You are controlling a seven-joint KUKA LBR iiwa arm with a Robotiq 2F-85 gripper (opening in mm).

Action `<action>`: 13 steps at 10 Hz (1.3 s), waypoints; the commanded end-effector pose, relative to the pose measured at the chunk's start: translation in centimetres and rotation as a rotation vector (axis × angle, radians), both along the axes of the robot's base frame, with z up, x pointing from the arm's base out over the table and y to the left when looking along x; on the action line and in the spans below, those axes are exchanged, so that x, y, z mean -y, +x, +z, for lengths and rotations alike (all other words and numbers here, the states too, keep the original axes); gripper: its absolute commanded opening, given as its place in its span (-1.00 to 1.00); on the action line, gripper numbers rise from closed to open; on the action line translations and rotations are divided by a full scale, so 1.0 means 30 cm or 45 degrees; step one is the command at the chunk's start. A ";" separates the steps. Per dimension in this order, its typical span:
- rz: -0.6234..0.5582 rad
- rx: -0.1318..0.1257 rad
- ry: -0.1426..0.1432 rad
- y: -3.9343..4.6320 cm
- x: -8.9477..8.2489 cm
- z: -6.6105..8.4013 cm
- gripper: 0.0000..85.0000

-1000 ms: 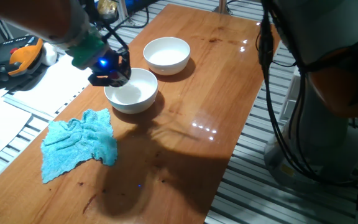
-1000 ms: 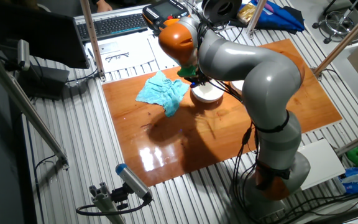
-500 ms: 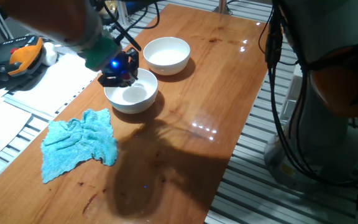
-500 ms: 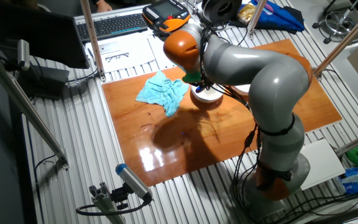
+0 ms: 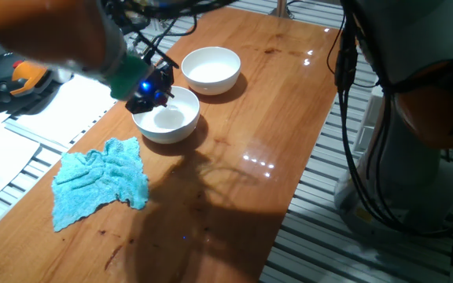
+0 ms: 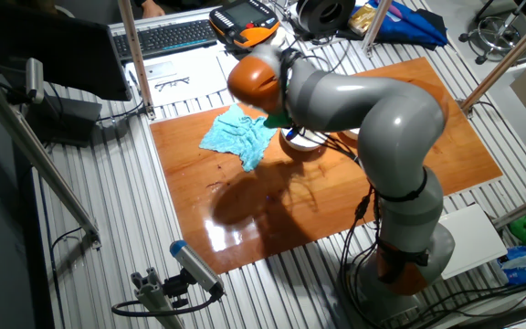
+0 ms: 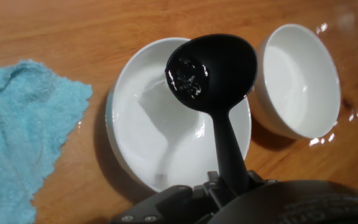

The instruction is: Scoop water with a large spoon from one bowl to another

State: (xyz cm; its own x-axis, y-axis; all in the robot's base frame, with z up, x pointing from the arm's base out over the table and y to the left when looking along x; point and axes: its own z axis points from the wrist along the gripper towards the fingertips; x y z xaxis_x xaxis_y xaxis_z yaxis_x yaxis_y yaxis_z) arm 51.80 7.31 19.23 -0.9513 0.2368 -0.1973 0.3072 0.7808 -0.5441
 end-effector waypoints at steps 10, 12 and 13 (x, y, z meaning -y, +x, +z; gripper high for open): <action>0.064 0.037 -0.060 -0.002 -0.010 0.009 -1.00; 0.066 0.050 -0.064 -0.002 -0.010 0.014 -1.00; 0.067 0.054 -0.063 -0.003 -0.007 0.017 -1.00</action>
State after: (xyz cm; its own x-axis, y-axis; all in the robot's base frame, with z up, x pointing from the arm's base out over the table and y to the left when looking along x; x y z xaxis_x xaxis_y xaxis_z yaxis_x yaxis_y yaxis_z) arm 51.74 7.50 19.79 -0.9525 0.1736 -0.2501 0.2899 0.7680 -0.5711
